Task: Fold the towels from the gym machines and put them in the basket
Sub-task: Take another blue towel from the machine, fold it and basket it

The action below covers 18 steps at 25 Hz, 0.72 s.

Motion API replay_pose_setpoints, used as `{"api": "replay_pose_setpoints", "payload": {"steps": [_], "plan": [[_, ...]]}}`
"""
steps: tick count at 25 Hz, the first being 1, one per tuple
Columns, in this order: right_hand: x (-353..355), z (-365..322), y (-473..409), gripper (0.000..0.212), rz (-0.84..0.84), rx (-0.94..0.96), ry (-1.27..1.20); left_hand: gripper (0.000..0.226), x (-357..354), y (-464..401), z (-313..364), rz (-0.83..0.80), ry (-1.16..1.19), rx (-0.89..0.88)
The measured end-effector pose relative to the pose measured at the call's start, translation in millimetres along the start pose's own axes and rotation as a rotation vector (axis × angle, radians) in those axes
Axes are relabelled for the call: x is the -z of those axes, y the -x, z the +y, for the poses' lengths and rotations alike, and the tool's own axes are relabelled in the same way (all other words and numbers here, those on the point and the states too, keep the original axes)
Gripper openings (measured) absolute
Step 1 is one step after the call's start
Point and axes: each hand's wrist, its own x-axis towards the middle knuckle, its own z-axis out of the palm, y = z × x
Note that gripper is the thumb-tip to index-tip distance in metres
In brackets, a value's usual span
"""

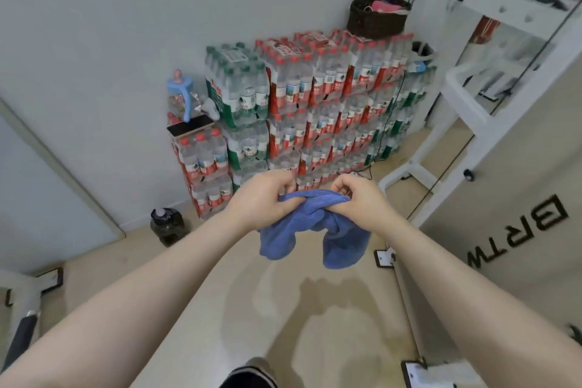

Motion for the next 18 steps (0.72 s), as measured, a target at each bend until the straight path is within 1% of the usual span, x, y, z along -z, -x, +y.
{"api": "replay_pose_setpoints", "payload": {"steps": [1, 4, 5, 7, 9, 10, 12, 14, 16, 18], "plan": [[3.2, 3.8, -23.9, 0.025, 0.013, 0.001, 0.033, 0.038, 0.8, -22.6, -12.0, -0.046, -0.047, -0.012], [5.6, 20.5, -98.8, 0.027, 0.044, -0.02, 0.1, 0.038, -5.4, -91.5, -50.7, -0.271, -0.101, -0.039], [6.1, 27.1, -126.5, 0.025, 0.054, -0.038, 0.114, 0.037, -5.9, -115.7, -64.0, -0.292, -0.097, -0.041], [12.3, 36.5, -185.9, 0.018, 0.106, -0.061, 0.147, 0.034, -0.4, -167.5, -90.2, -0.249, -0.039, -0.047], [27.6, 39.2, -250.4, 0.014, 0.137, -0.063, 0.138, 0.023, 13.3, -227.4, -117.2, -0.195, 0.008, -0.06], [37.3, 37.1, -280.1, 0.013, 0.122, -0.042, 0.099, 0.017, 21.1, -257.7, -128.9, -0.179, 0.012, -0.062], [54.9, 27.7, -329.2, 0.012, 0.032, 0.029, 0.029, 0.022, 35.2, -310.2, -146.0, -0.137, -0.009, -0.082], [68.9, 18.1, -373.2, 0.018, -0.015, 0.09, 0.041, 0.02, 43.9, -356.8, -154.0, -0.106, 0.051, -0.143], [76.7, 14.6, -406.7, 0.028, 0.012, 0.117, 0.059, 0.01, 45.6, -390.7, -155.2, -0.099, 0.144, -0.194], [83.3, 17.8, -434.6, 0.029, 0.028, 0.113, 0.048, 0.012, 41.2, -418.0, -157.6, -0.126, 0.207, -0.16]]}}
